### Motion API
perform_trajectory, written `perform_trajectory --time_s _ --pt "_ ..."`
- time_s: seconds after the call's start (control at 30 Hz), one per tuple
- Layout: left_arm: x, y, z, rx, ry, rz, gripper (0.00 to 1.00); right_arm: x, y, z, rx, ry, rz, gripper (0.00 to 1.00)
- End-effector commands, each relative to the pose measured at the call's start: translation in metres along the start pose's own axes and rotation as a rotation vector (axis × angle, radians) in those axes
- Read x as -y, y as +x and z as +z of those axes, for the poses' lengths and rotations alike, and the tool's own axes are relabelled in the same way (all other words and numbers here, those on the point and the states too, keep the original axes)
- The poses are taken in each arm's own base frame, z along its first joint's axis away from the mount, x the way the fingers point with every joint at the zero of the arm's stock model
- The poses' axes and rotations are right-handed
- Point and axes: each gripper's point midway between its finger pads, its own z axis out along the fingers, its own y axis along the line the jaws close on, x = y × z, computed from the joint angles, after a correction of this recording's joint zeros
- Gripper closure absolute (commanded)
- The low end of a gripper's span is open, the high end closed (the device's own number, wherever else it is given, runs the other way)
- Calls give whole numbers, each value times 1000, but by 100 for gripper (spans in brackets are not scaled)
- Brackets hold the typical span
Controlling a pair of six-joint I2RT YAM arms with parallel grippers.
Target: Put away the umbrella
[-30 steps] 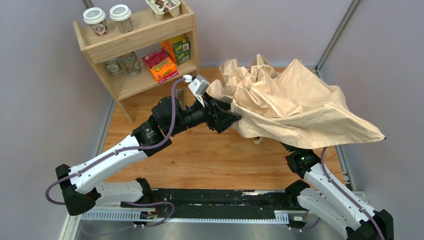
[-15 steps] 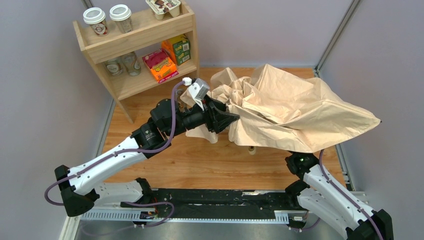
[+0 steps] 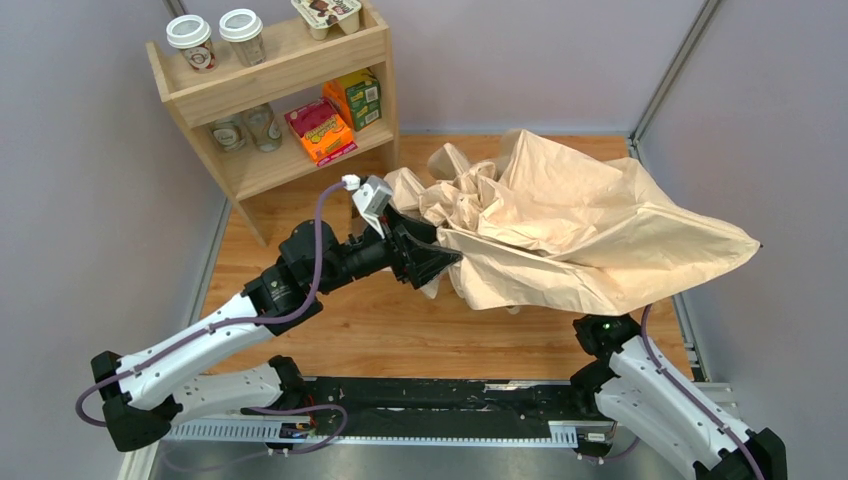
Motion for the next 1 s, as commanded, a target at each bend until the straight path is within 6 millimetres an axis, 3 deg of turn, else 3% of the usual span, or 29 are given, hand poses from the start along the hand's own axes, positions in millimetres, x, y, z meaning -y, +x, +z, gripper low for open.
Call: perform_trajectory --time_s 0.0,0.1,0.13,0.33,0.53,0.67,0.83,0.97 --pt "-21 9 -16 -5 -117 -50 23 -21 -62 0 178 -87 -178 100" --pt "-25 0 -19 45 -147 -66 23 -24 -59 3 152 -120 -174 100" --pt "-21 -10 -15 85 -126 -62 23 -26 -58 4 146 -131 -174 100" --pt "1 -22 13 70 17 84 23 -31 -57 6 121 -178 -176 100" --pt "29 -41 15 161 183 205 22 -35 -45 8 74 -227 -152 100" --pt "27 -47 18 199 170 222 23 -42 -41 9 45 -277 -132 100" --pt "27 -49 24 195 175 234 37 -47 -32 7 4 -313 -120 100" --pt "22 -54 24 195 124 174 35 -41 -22 5 -36 -273 -115 100"
